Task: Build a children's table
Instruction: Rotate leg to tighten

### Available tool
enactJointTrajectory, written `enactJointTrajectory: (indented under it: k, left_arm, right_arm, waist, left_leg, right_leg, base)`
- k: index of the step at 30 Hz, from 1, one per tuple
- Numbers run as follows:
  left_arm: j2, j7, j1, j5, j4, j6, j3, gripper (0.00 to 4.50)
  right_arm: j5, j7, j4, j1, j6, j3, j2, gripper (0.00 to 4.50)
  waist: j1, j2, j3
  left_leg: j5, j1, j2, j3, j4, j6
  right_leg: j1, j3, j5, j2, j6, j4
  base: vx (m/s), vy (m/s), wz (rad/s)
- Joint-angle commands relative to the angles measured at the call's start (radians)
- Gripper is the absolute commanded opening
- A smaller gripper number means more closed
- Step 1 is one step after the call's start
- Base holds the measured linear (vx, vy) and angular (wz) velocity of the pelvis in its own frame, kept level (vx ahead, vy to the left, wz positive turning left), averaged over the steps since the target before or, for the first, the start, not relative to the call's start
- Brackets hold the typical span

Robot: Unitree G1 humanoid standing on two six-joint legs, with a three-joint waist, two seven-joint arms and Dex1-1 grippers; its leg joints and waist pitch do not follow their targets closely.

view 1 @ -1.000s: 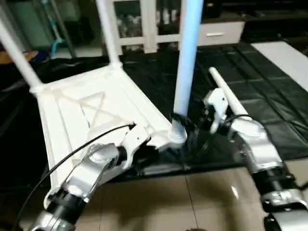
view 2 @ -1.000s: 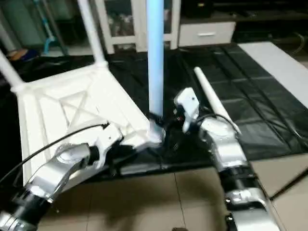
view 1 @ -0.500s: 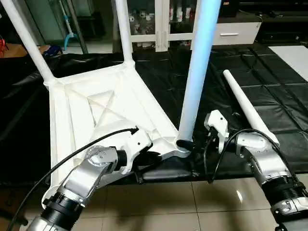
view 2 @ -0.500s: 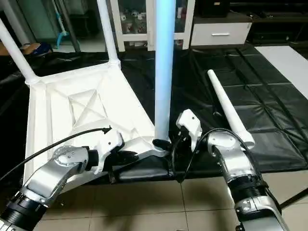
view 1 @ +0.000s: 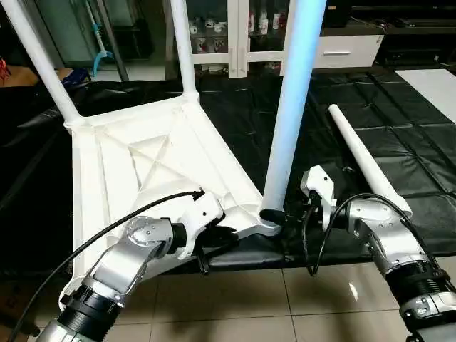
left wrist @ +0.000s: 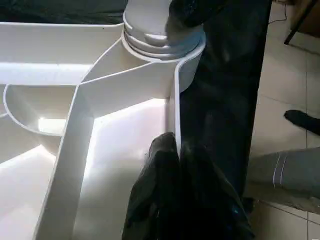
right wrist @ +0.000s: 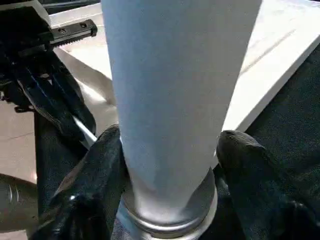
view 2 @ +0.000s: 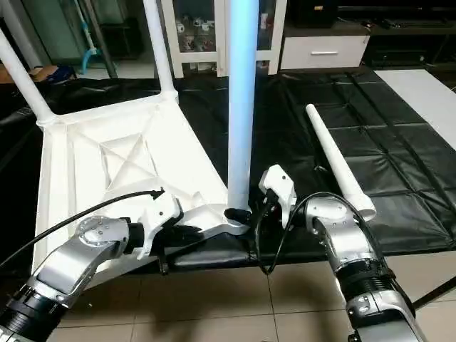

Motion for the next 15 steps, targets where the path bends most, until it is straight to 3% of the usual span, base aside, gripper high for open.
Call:
enactJointTrajectory:
  k: [1, 6, 8, 9, 15]
  left_arm:
    - [0.023, -0.065, 0.027, -0.003, -0.001, 0.024, -0.054, 0.0]
    - [0.018, -0.06, 0.026, 0.003, 0.004, 0.025, -0.057, 0.0]
    - [0.001, -0.04, 0.012, 0.014, 0.025, 0.023, -0.059, 0.0]
    - [-0.008, -0.028, 0.004, 0.021, 0.037, 0.02, -0.06, 0.0]
    - [-0.077, 0.054, -0.055, 0.056, 0.116, 0.019, -0.061, 0.0]
  right_arm:
    - [-0.02, -0.026, 0.027, 0.011, 0.024, -0.022, -0.009, 2.54]
    - [-0.023, -0.121, 0.035, 0.009, 0.027, -0.048, 0.02, 2.2]
    - [-0.042, -0.253, 0.074, -0.009, 0.027, -0.072, 0.053, 2.08]
    - [-0.046, -0.301, 0.086, -0.015, 0.03, -0.082, 0.066, 2.05]
    - [-0.095, -0.601, 0.144, -0.057, 0.039, -0.13, 0.136, 2.0]
  waist:
    - [0.002, -0.013, -0.054]
    - [-0.003, -0.011, -0.052]
    - [-0.007, -0.011, -0.049]
    - [-0.015, -0.01, -0.045]
    - [-0.046, -0.011, -0.041]
  left_leg:
    - [-0.228, 0.004, 0.028, -0.008, -0.08, 0.083]
    - [-0.259, 0.002, 0.028, -0.01, -0.085, 0.065]
    - [-0.294, 0.002, 0.028, -0.011, -0.088, 0.049]
    - [-0.345, 0.005, 0.026, -0.013, -0.092, 0.024]
    - [-0.46, 0.008, 0.021, -0.023, -0.096, -0.016]
  right_leg:
    - [0.045, 0.02, -0.208, -0.01, -0.244, -0.053]
    - [0.044, 0.019, -0.244, -0.01, -0.232, -0.056]
    - [0.042, 0.019, -0.293, -0.01, -0.215, -0.061]
    - [0.037, 0.018, -0.372, -0.011, -0.19, -0.07]
    - [0.026, 0.012, -0.496, -0.011, -0.137, -0.085]
  base:
    - [0.0, 0.0, 0.0]
    - [0.0, 0.0, 0.0]
    - [0.0, 0.0, 0.0]
    - [0.0, 0.0, 0.0]
    - [0.0, 0.0, 0.0]
